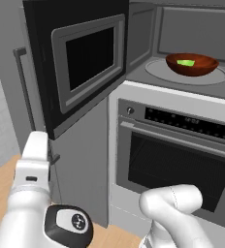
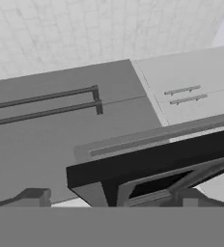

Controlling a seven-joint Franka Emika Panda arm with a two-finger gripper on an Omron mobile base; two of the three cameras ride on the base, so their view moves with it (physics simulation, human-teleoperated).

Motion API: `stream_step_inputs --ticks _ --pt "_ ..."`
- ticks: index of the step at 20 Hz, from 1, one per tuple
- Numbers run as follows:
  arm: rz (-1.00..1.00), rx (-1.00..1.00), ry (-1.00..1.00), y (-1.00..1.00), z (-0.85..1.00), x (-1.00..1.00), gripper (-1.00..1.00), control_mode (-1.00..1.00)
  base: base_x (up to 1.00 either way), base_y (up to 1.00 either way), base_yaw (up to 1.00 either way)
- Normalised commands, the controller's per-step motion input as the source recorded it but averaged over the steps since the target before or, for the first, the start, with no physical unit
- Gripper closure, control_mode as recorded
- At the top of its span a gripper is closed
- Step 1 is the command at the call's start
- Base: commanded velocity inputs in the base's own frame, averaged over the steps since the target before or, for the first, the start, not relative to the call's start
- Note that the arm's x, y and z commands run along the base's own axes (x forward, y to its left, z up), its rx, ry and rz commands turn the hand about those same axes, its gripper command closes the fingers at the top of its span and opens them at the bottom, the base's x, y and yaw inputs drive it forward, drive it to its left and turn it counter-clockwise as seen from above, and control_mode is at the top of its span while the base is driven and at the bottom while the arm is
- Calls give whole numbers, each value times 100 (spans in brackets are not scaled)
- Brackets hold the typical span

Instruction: Pick the lemon wedge from the sink and place it in the bowl. Then pick the bowl and place it in the microwave. Then close the microwave door and press the start button.

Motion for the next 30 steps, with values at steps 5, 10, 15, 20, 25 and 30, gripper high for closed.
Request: stream_step_inputs --ticks 5,10,15,20,25,30 --pt "-7 -2 0 42 -23 62 -100 -100 0 0 0" --pt "-9 -2 0 44 -13 55 -100 -100 0 0 0" --pt "-8 0 0 14 -6 60 -100 -100 0 0 0" --pt "-7 0 0 5 -2 59 -100 -100 0 0 0" --pt "-5 0 0 0 -6 70 -100 -100 0 0 0" --pt "-2 0 -1 -3 -6 44 -100 -100 0 0 0"
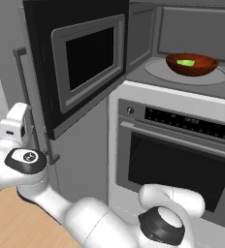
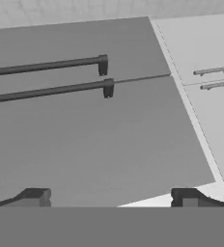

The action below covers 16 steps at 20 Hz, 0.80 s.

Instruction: Pick the lemon wedge from the sink and place it in the bowl. Then pick the bowl and place it in the microwave. Then close the microwave door and press the start button.

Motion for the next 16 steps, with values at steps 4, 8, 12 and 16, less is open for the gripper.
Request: stream_step_inputs --ticks 4,8,12,16 --pt "0 2 -7 -41 1 1 -100 -100 0 0 0" --pt "0 8 -11 -64 9 0 -100 -100 0 0 0" --pt "0 12 -10 -72 16 0 -100 -100 0 0 0" --pt "0 14 -19 -65 18 -8 -100 -100 0 0 0"
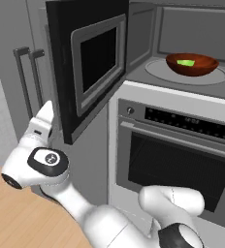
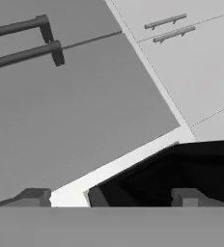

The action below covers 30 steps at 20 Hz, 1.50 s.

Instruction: Pick the lemon wedge from the sink and place it in the bowl. Then pick the bowl and place it in the microwave. Then close the microwave door and press the start button.

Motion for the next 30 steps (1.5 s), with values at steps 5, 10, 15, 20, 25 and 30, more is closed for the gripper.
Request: stream_step_inputs --ticks 5,10,15,20,25,30 --pt "0 17 -22 -83 18 -28 -100 -100 0 0 0" --pt "0 22 -24 -100 36 -47 -100 -100 0 0 0" --pt "0 26 -11 -100 58 -44 -100 -100 0 0 0" --pt "0 25 0 -100 42 -6 -100 -100 0 0 0" --pt "0 24 0 -99 30 0 -100 -100 0 0 0" --pt "0 18 -12 -84 0 21 -100 -100 0 0 0"
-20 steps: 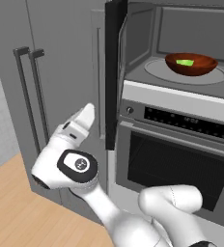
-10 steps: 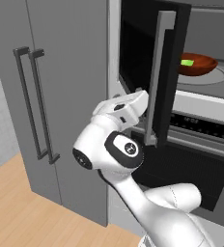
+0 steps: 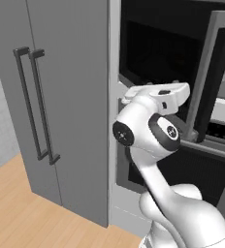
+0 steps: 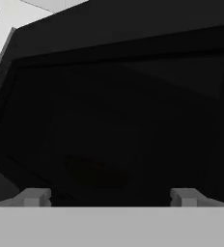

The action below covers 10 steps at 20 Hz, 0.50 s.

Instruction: Pick the lemon wedge from the sink and place it in the bowl. Then pick the bowl and place it in the microwave. Then close the microwave door and press the start button.

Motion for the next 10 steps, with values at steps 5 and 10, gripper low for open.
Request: stream_step_inputs --ticks 5,10 --pt "0 20 -8 -88 0 29 -100 -100 0 0 0" --pt "0 19 -2 -78 0 39 -100 -100 0 0 0"
